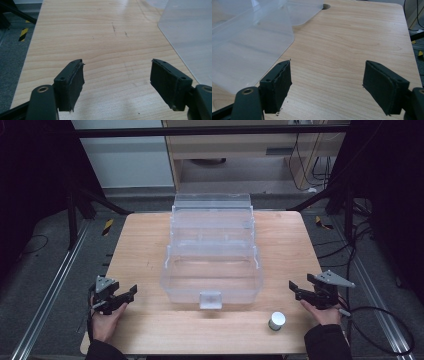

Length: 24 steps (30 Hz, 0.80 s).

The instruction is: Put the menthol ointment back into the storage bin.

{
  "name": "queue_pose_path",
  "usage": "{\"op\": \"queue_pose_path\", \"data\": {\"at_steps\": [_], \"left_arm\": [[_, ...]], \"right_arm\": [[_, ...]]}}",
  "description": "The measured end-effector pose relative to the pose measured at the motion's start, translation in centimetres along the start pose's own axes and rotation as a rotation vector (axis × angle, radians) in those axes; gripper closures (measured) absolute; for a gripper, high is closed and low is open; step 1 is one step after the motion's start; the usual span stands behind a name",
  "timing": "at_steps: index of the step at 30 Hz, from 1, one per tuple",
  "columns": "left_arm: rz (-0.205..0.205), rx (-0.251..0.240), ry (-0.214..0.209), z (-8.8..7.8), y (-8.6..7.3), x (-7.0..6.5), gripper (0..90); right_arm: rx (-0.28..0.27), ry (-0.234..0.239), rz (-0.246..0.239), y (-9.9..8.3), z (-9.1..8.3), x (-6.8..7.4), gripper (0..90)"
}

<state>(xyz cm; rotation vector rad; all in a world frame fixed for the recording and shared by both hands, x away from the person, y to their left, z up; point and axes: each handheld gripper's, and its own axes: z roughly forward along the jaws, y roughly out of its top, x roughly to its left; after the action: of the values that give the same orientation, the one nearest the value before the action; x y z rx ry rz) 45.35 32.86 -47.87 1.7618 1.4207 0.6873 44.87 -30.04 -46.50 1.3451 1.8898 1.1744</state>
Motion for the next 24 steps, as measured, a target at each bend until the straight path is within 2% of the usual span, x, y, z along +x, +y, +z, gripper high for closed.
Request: {"op": "queue_pose_path", "data": {"at_steps": [2, 4, 7, 11, 15, 17, 18, 19, 20, 23, 24], "left_arm": [[0.002, 0.001, -0.002, -0.1, 0.0, 0.0, 27.2], [0.004, 0.003, -0.002, -0.1, 0.0, 0.0, 28.4], [0.003, 0.006, -0.001, -0.2, -0.1, 0.0, 28.8], [0.01, 0.02, -0.001, 0.0, -0.1, -0.2, 29.1], [0.016, 0.027, -0.006, 0.1, -0.1, -0.4, 29.2], [0.019, 0.033, -0.009, 0.1, -0.1, -0.4, 29.2], [0.022, 0.036, -0.007, 0.2, -0.1, -0.5, 29.3], [0.022, 0.036, -0.007, 0.2, -0.1, -0.5, 29.3], [0.022, 0.038, -0.008, 0.2, -0.1, -0.5, 29.4], [0.022, 0.038, -0.009, 0.1, -0.1, -0.5, 29.5], [0.023, 0.039, -0.009, 0.1, -0.1, -0.5, 29.5]], "right_arm": [[0.013, 0.005, -0.024, 0.1, -0.1, 0.0, 23.6], [0.033, 0.016, -0.032, 0.4, -0.3, 0.2, 24.2], [0.036, 0.027, -0.044, 0.7, -0.5, 0.3, 25.3], [0.065, 0.057, -0.077, 2.3, -1.3, 1.1, 26.5], [0.088, 0.078, -0.084, 3.1, -1.6, 1.5, 26.5], [0.108, 0.093, -0.091, 3.5, -1.8, 1.9, 26.2], [0.127, 0.098, -0.117, 3.9, -1.9, 2.2, 26.0], [0.127, 0.098, -0.117, 3.9, -1.9, 2.2, 26.0], [0.151, 0.108, -0.133, 4.4, -2.1, 2.5, 25.7], [0.173, 0.119, -0.143, 5.0, -2.3, 2.8, 25.2], [0.197, 0.119, -0.153, 5.4, -2.3, 3.1, 25.1]]}}
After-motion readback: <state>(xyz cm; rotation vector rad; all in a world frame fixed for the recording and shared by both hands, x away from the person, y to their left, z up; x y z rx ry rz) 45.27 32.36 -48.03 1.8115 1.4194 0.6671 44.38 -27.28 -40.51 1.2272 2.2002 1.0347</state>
